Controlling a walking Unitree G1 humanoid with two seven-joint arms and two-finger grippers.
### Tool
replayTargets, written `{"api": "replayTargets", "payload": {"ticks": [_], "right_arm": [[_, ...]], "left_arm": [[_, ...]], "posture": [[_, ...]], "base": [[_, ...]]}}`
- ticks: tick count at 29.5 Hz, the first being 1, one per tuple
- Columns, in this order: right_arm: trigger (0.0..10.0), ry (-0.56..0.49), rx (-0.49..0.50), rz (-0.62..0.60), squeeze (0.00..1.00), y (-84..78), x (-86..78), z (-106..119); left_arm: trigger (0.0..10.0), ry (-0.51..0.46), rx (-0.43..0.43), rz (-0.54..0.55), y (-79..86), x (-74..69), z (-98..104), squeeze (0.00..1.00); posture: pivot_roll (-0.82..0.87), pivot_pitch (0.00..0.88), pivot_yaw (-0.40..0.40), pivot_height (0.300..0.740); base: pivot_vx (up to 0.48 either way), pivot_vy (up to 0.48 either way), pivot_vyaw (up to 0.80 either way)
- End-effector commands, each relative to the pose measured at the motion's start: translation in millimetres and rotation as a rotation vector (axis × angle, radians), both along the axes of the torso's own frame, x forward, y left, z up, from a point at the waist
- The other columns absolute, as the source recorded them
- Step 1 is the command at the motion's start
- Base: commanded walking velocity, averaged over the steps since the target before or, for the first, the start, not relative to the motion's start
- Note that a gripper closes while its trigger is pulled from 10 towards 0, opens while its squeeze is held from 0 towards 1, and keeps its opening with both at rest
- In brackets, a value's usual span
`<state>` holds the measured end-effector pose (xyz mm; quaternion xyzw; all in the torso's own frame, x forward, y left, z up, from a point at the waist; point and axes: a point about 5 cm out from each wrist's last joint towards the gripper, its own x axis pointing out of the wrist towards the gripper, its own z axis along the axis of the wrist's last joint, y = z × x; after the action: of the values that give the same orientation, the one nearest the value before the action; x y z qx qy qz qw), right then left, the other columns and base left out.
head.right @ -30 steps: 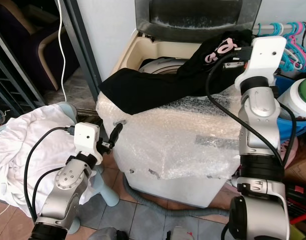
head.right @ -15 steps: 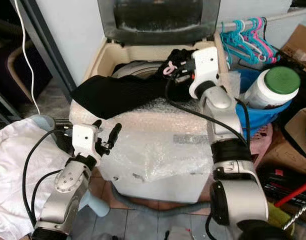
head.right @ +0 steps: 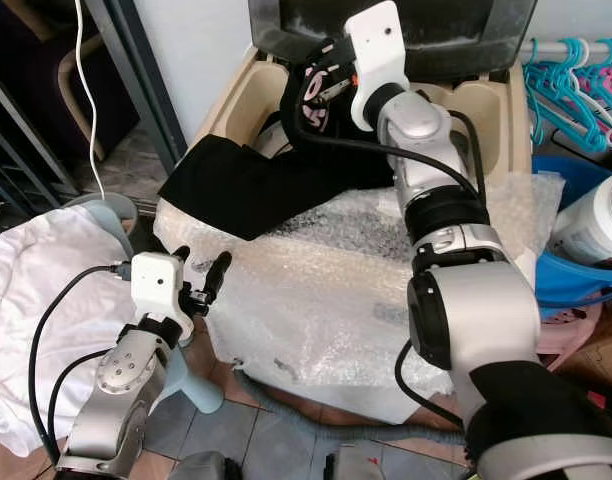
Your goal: Clothes washing
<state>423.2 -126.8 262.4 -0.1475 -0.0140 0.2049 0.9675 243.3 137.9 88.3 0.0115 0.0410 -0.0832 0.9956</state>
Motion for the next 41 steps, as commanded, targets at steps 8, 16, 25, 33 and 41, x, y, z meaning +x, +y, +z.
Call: {"api": "replayTargets", "payload": {"ticks": [8,16,25,33,41], "right_arm": [[10.0,0.112,-0.017,-0.094,1.00,-14.0,0.8,-21.9],[10.0,-0.213,0.077,-0.040,1.00,-22.3,-3.3,17.4],[10.0,-0.090,0.250,-0.011,1.00,-25.1,-35.8,-65.3],[10.0,-0.163,0.347,-0.117,0.00,-19.2,-58.2,-85.3],[10.0,-0.344,0.251,-0.061,0.00,0.1,-70.1,-59.0]], "left_arm": [[10.0,0.056,0.026,0.065,18.2,-17.2,-4.2,0.00],[10.0,0.139,0.053,0.041,24.7,-34.0,-15.6,0.00],[10.0,0.592,0.036,0.216,71.0,-64.3,-81.8,0.00],[10.0,0.654,0.084,0.201,93.6,-51.6,-115.6,0.00],[10.0,0.711,0.273,0.192,113.1,-48.8,-137.1,0.00]], "posture": [[0.08,0.099,0.006,0.740],[0.08,0.102,0.005,0.740],[0.04,0.056,0.035,0.740],[0.02,0.000,0.055,0.740],[0.00,0.000,0.043,0.740]], "base": [[0.000,0.000,0.00],[0.000,0.000,0.00],[0.000,0.000,0.00],[0.000,0.000,0.00],[0.000,0.000,0.00]]}}
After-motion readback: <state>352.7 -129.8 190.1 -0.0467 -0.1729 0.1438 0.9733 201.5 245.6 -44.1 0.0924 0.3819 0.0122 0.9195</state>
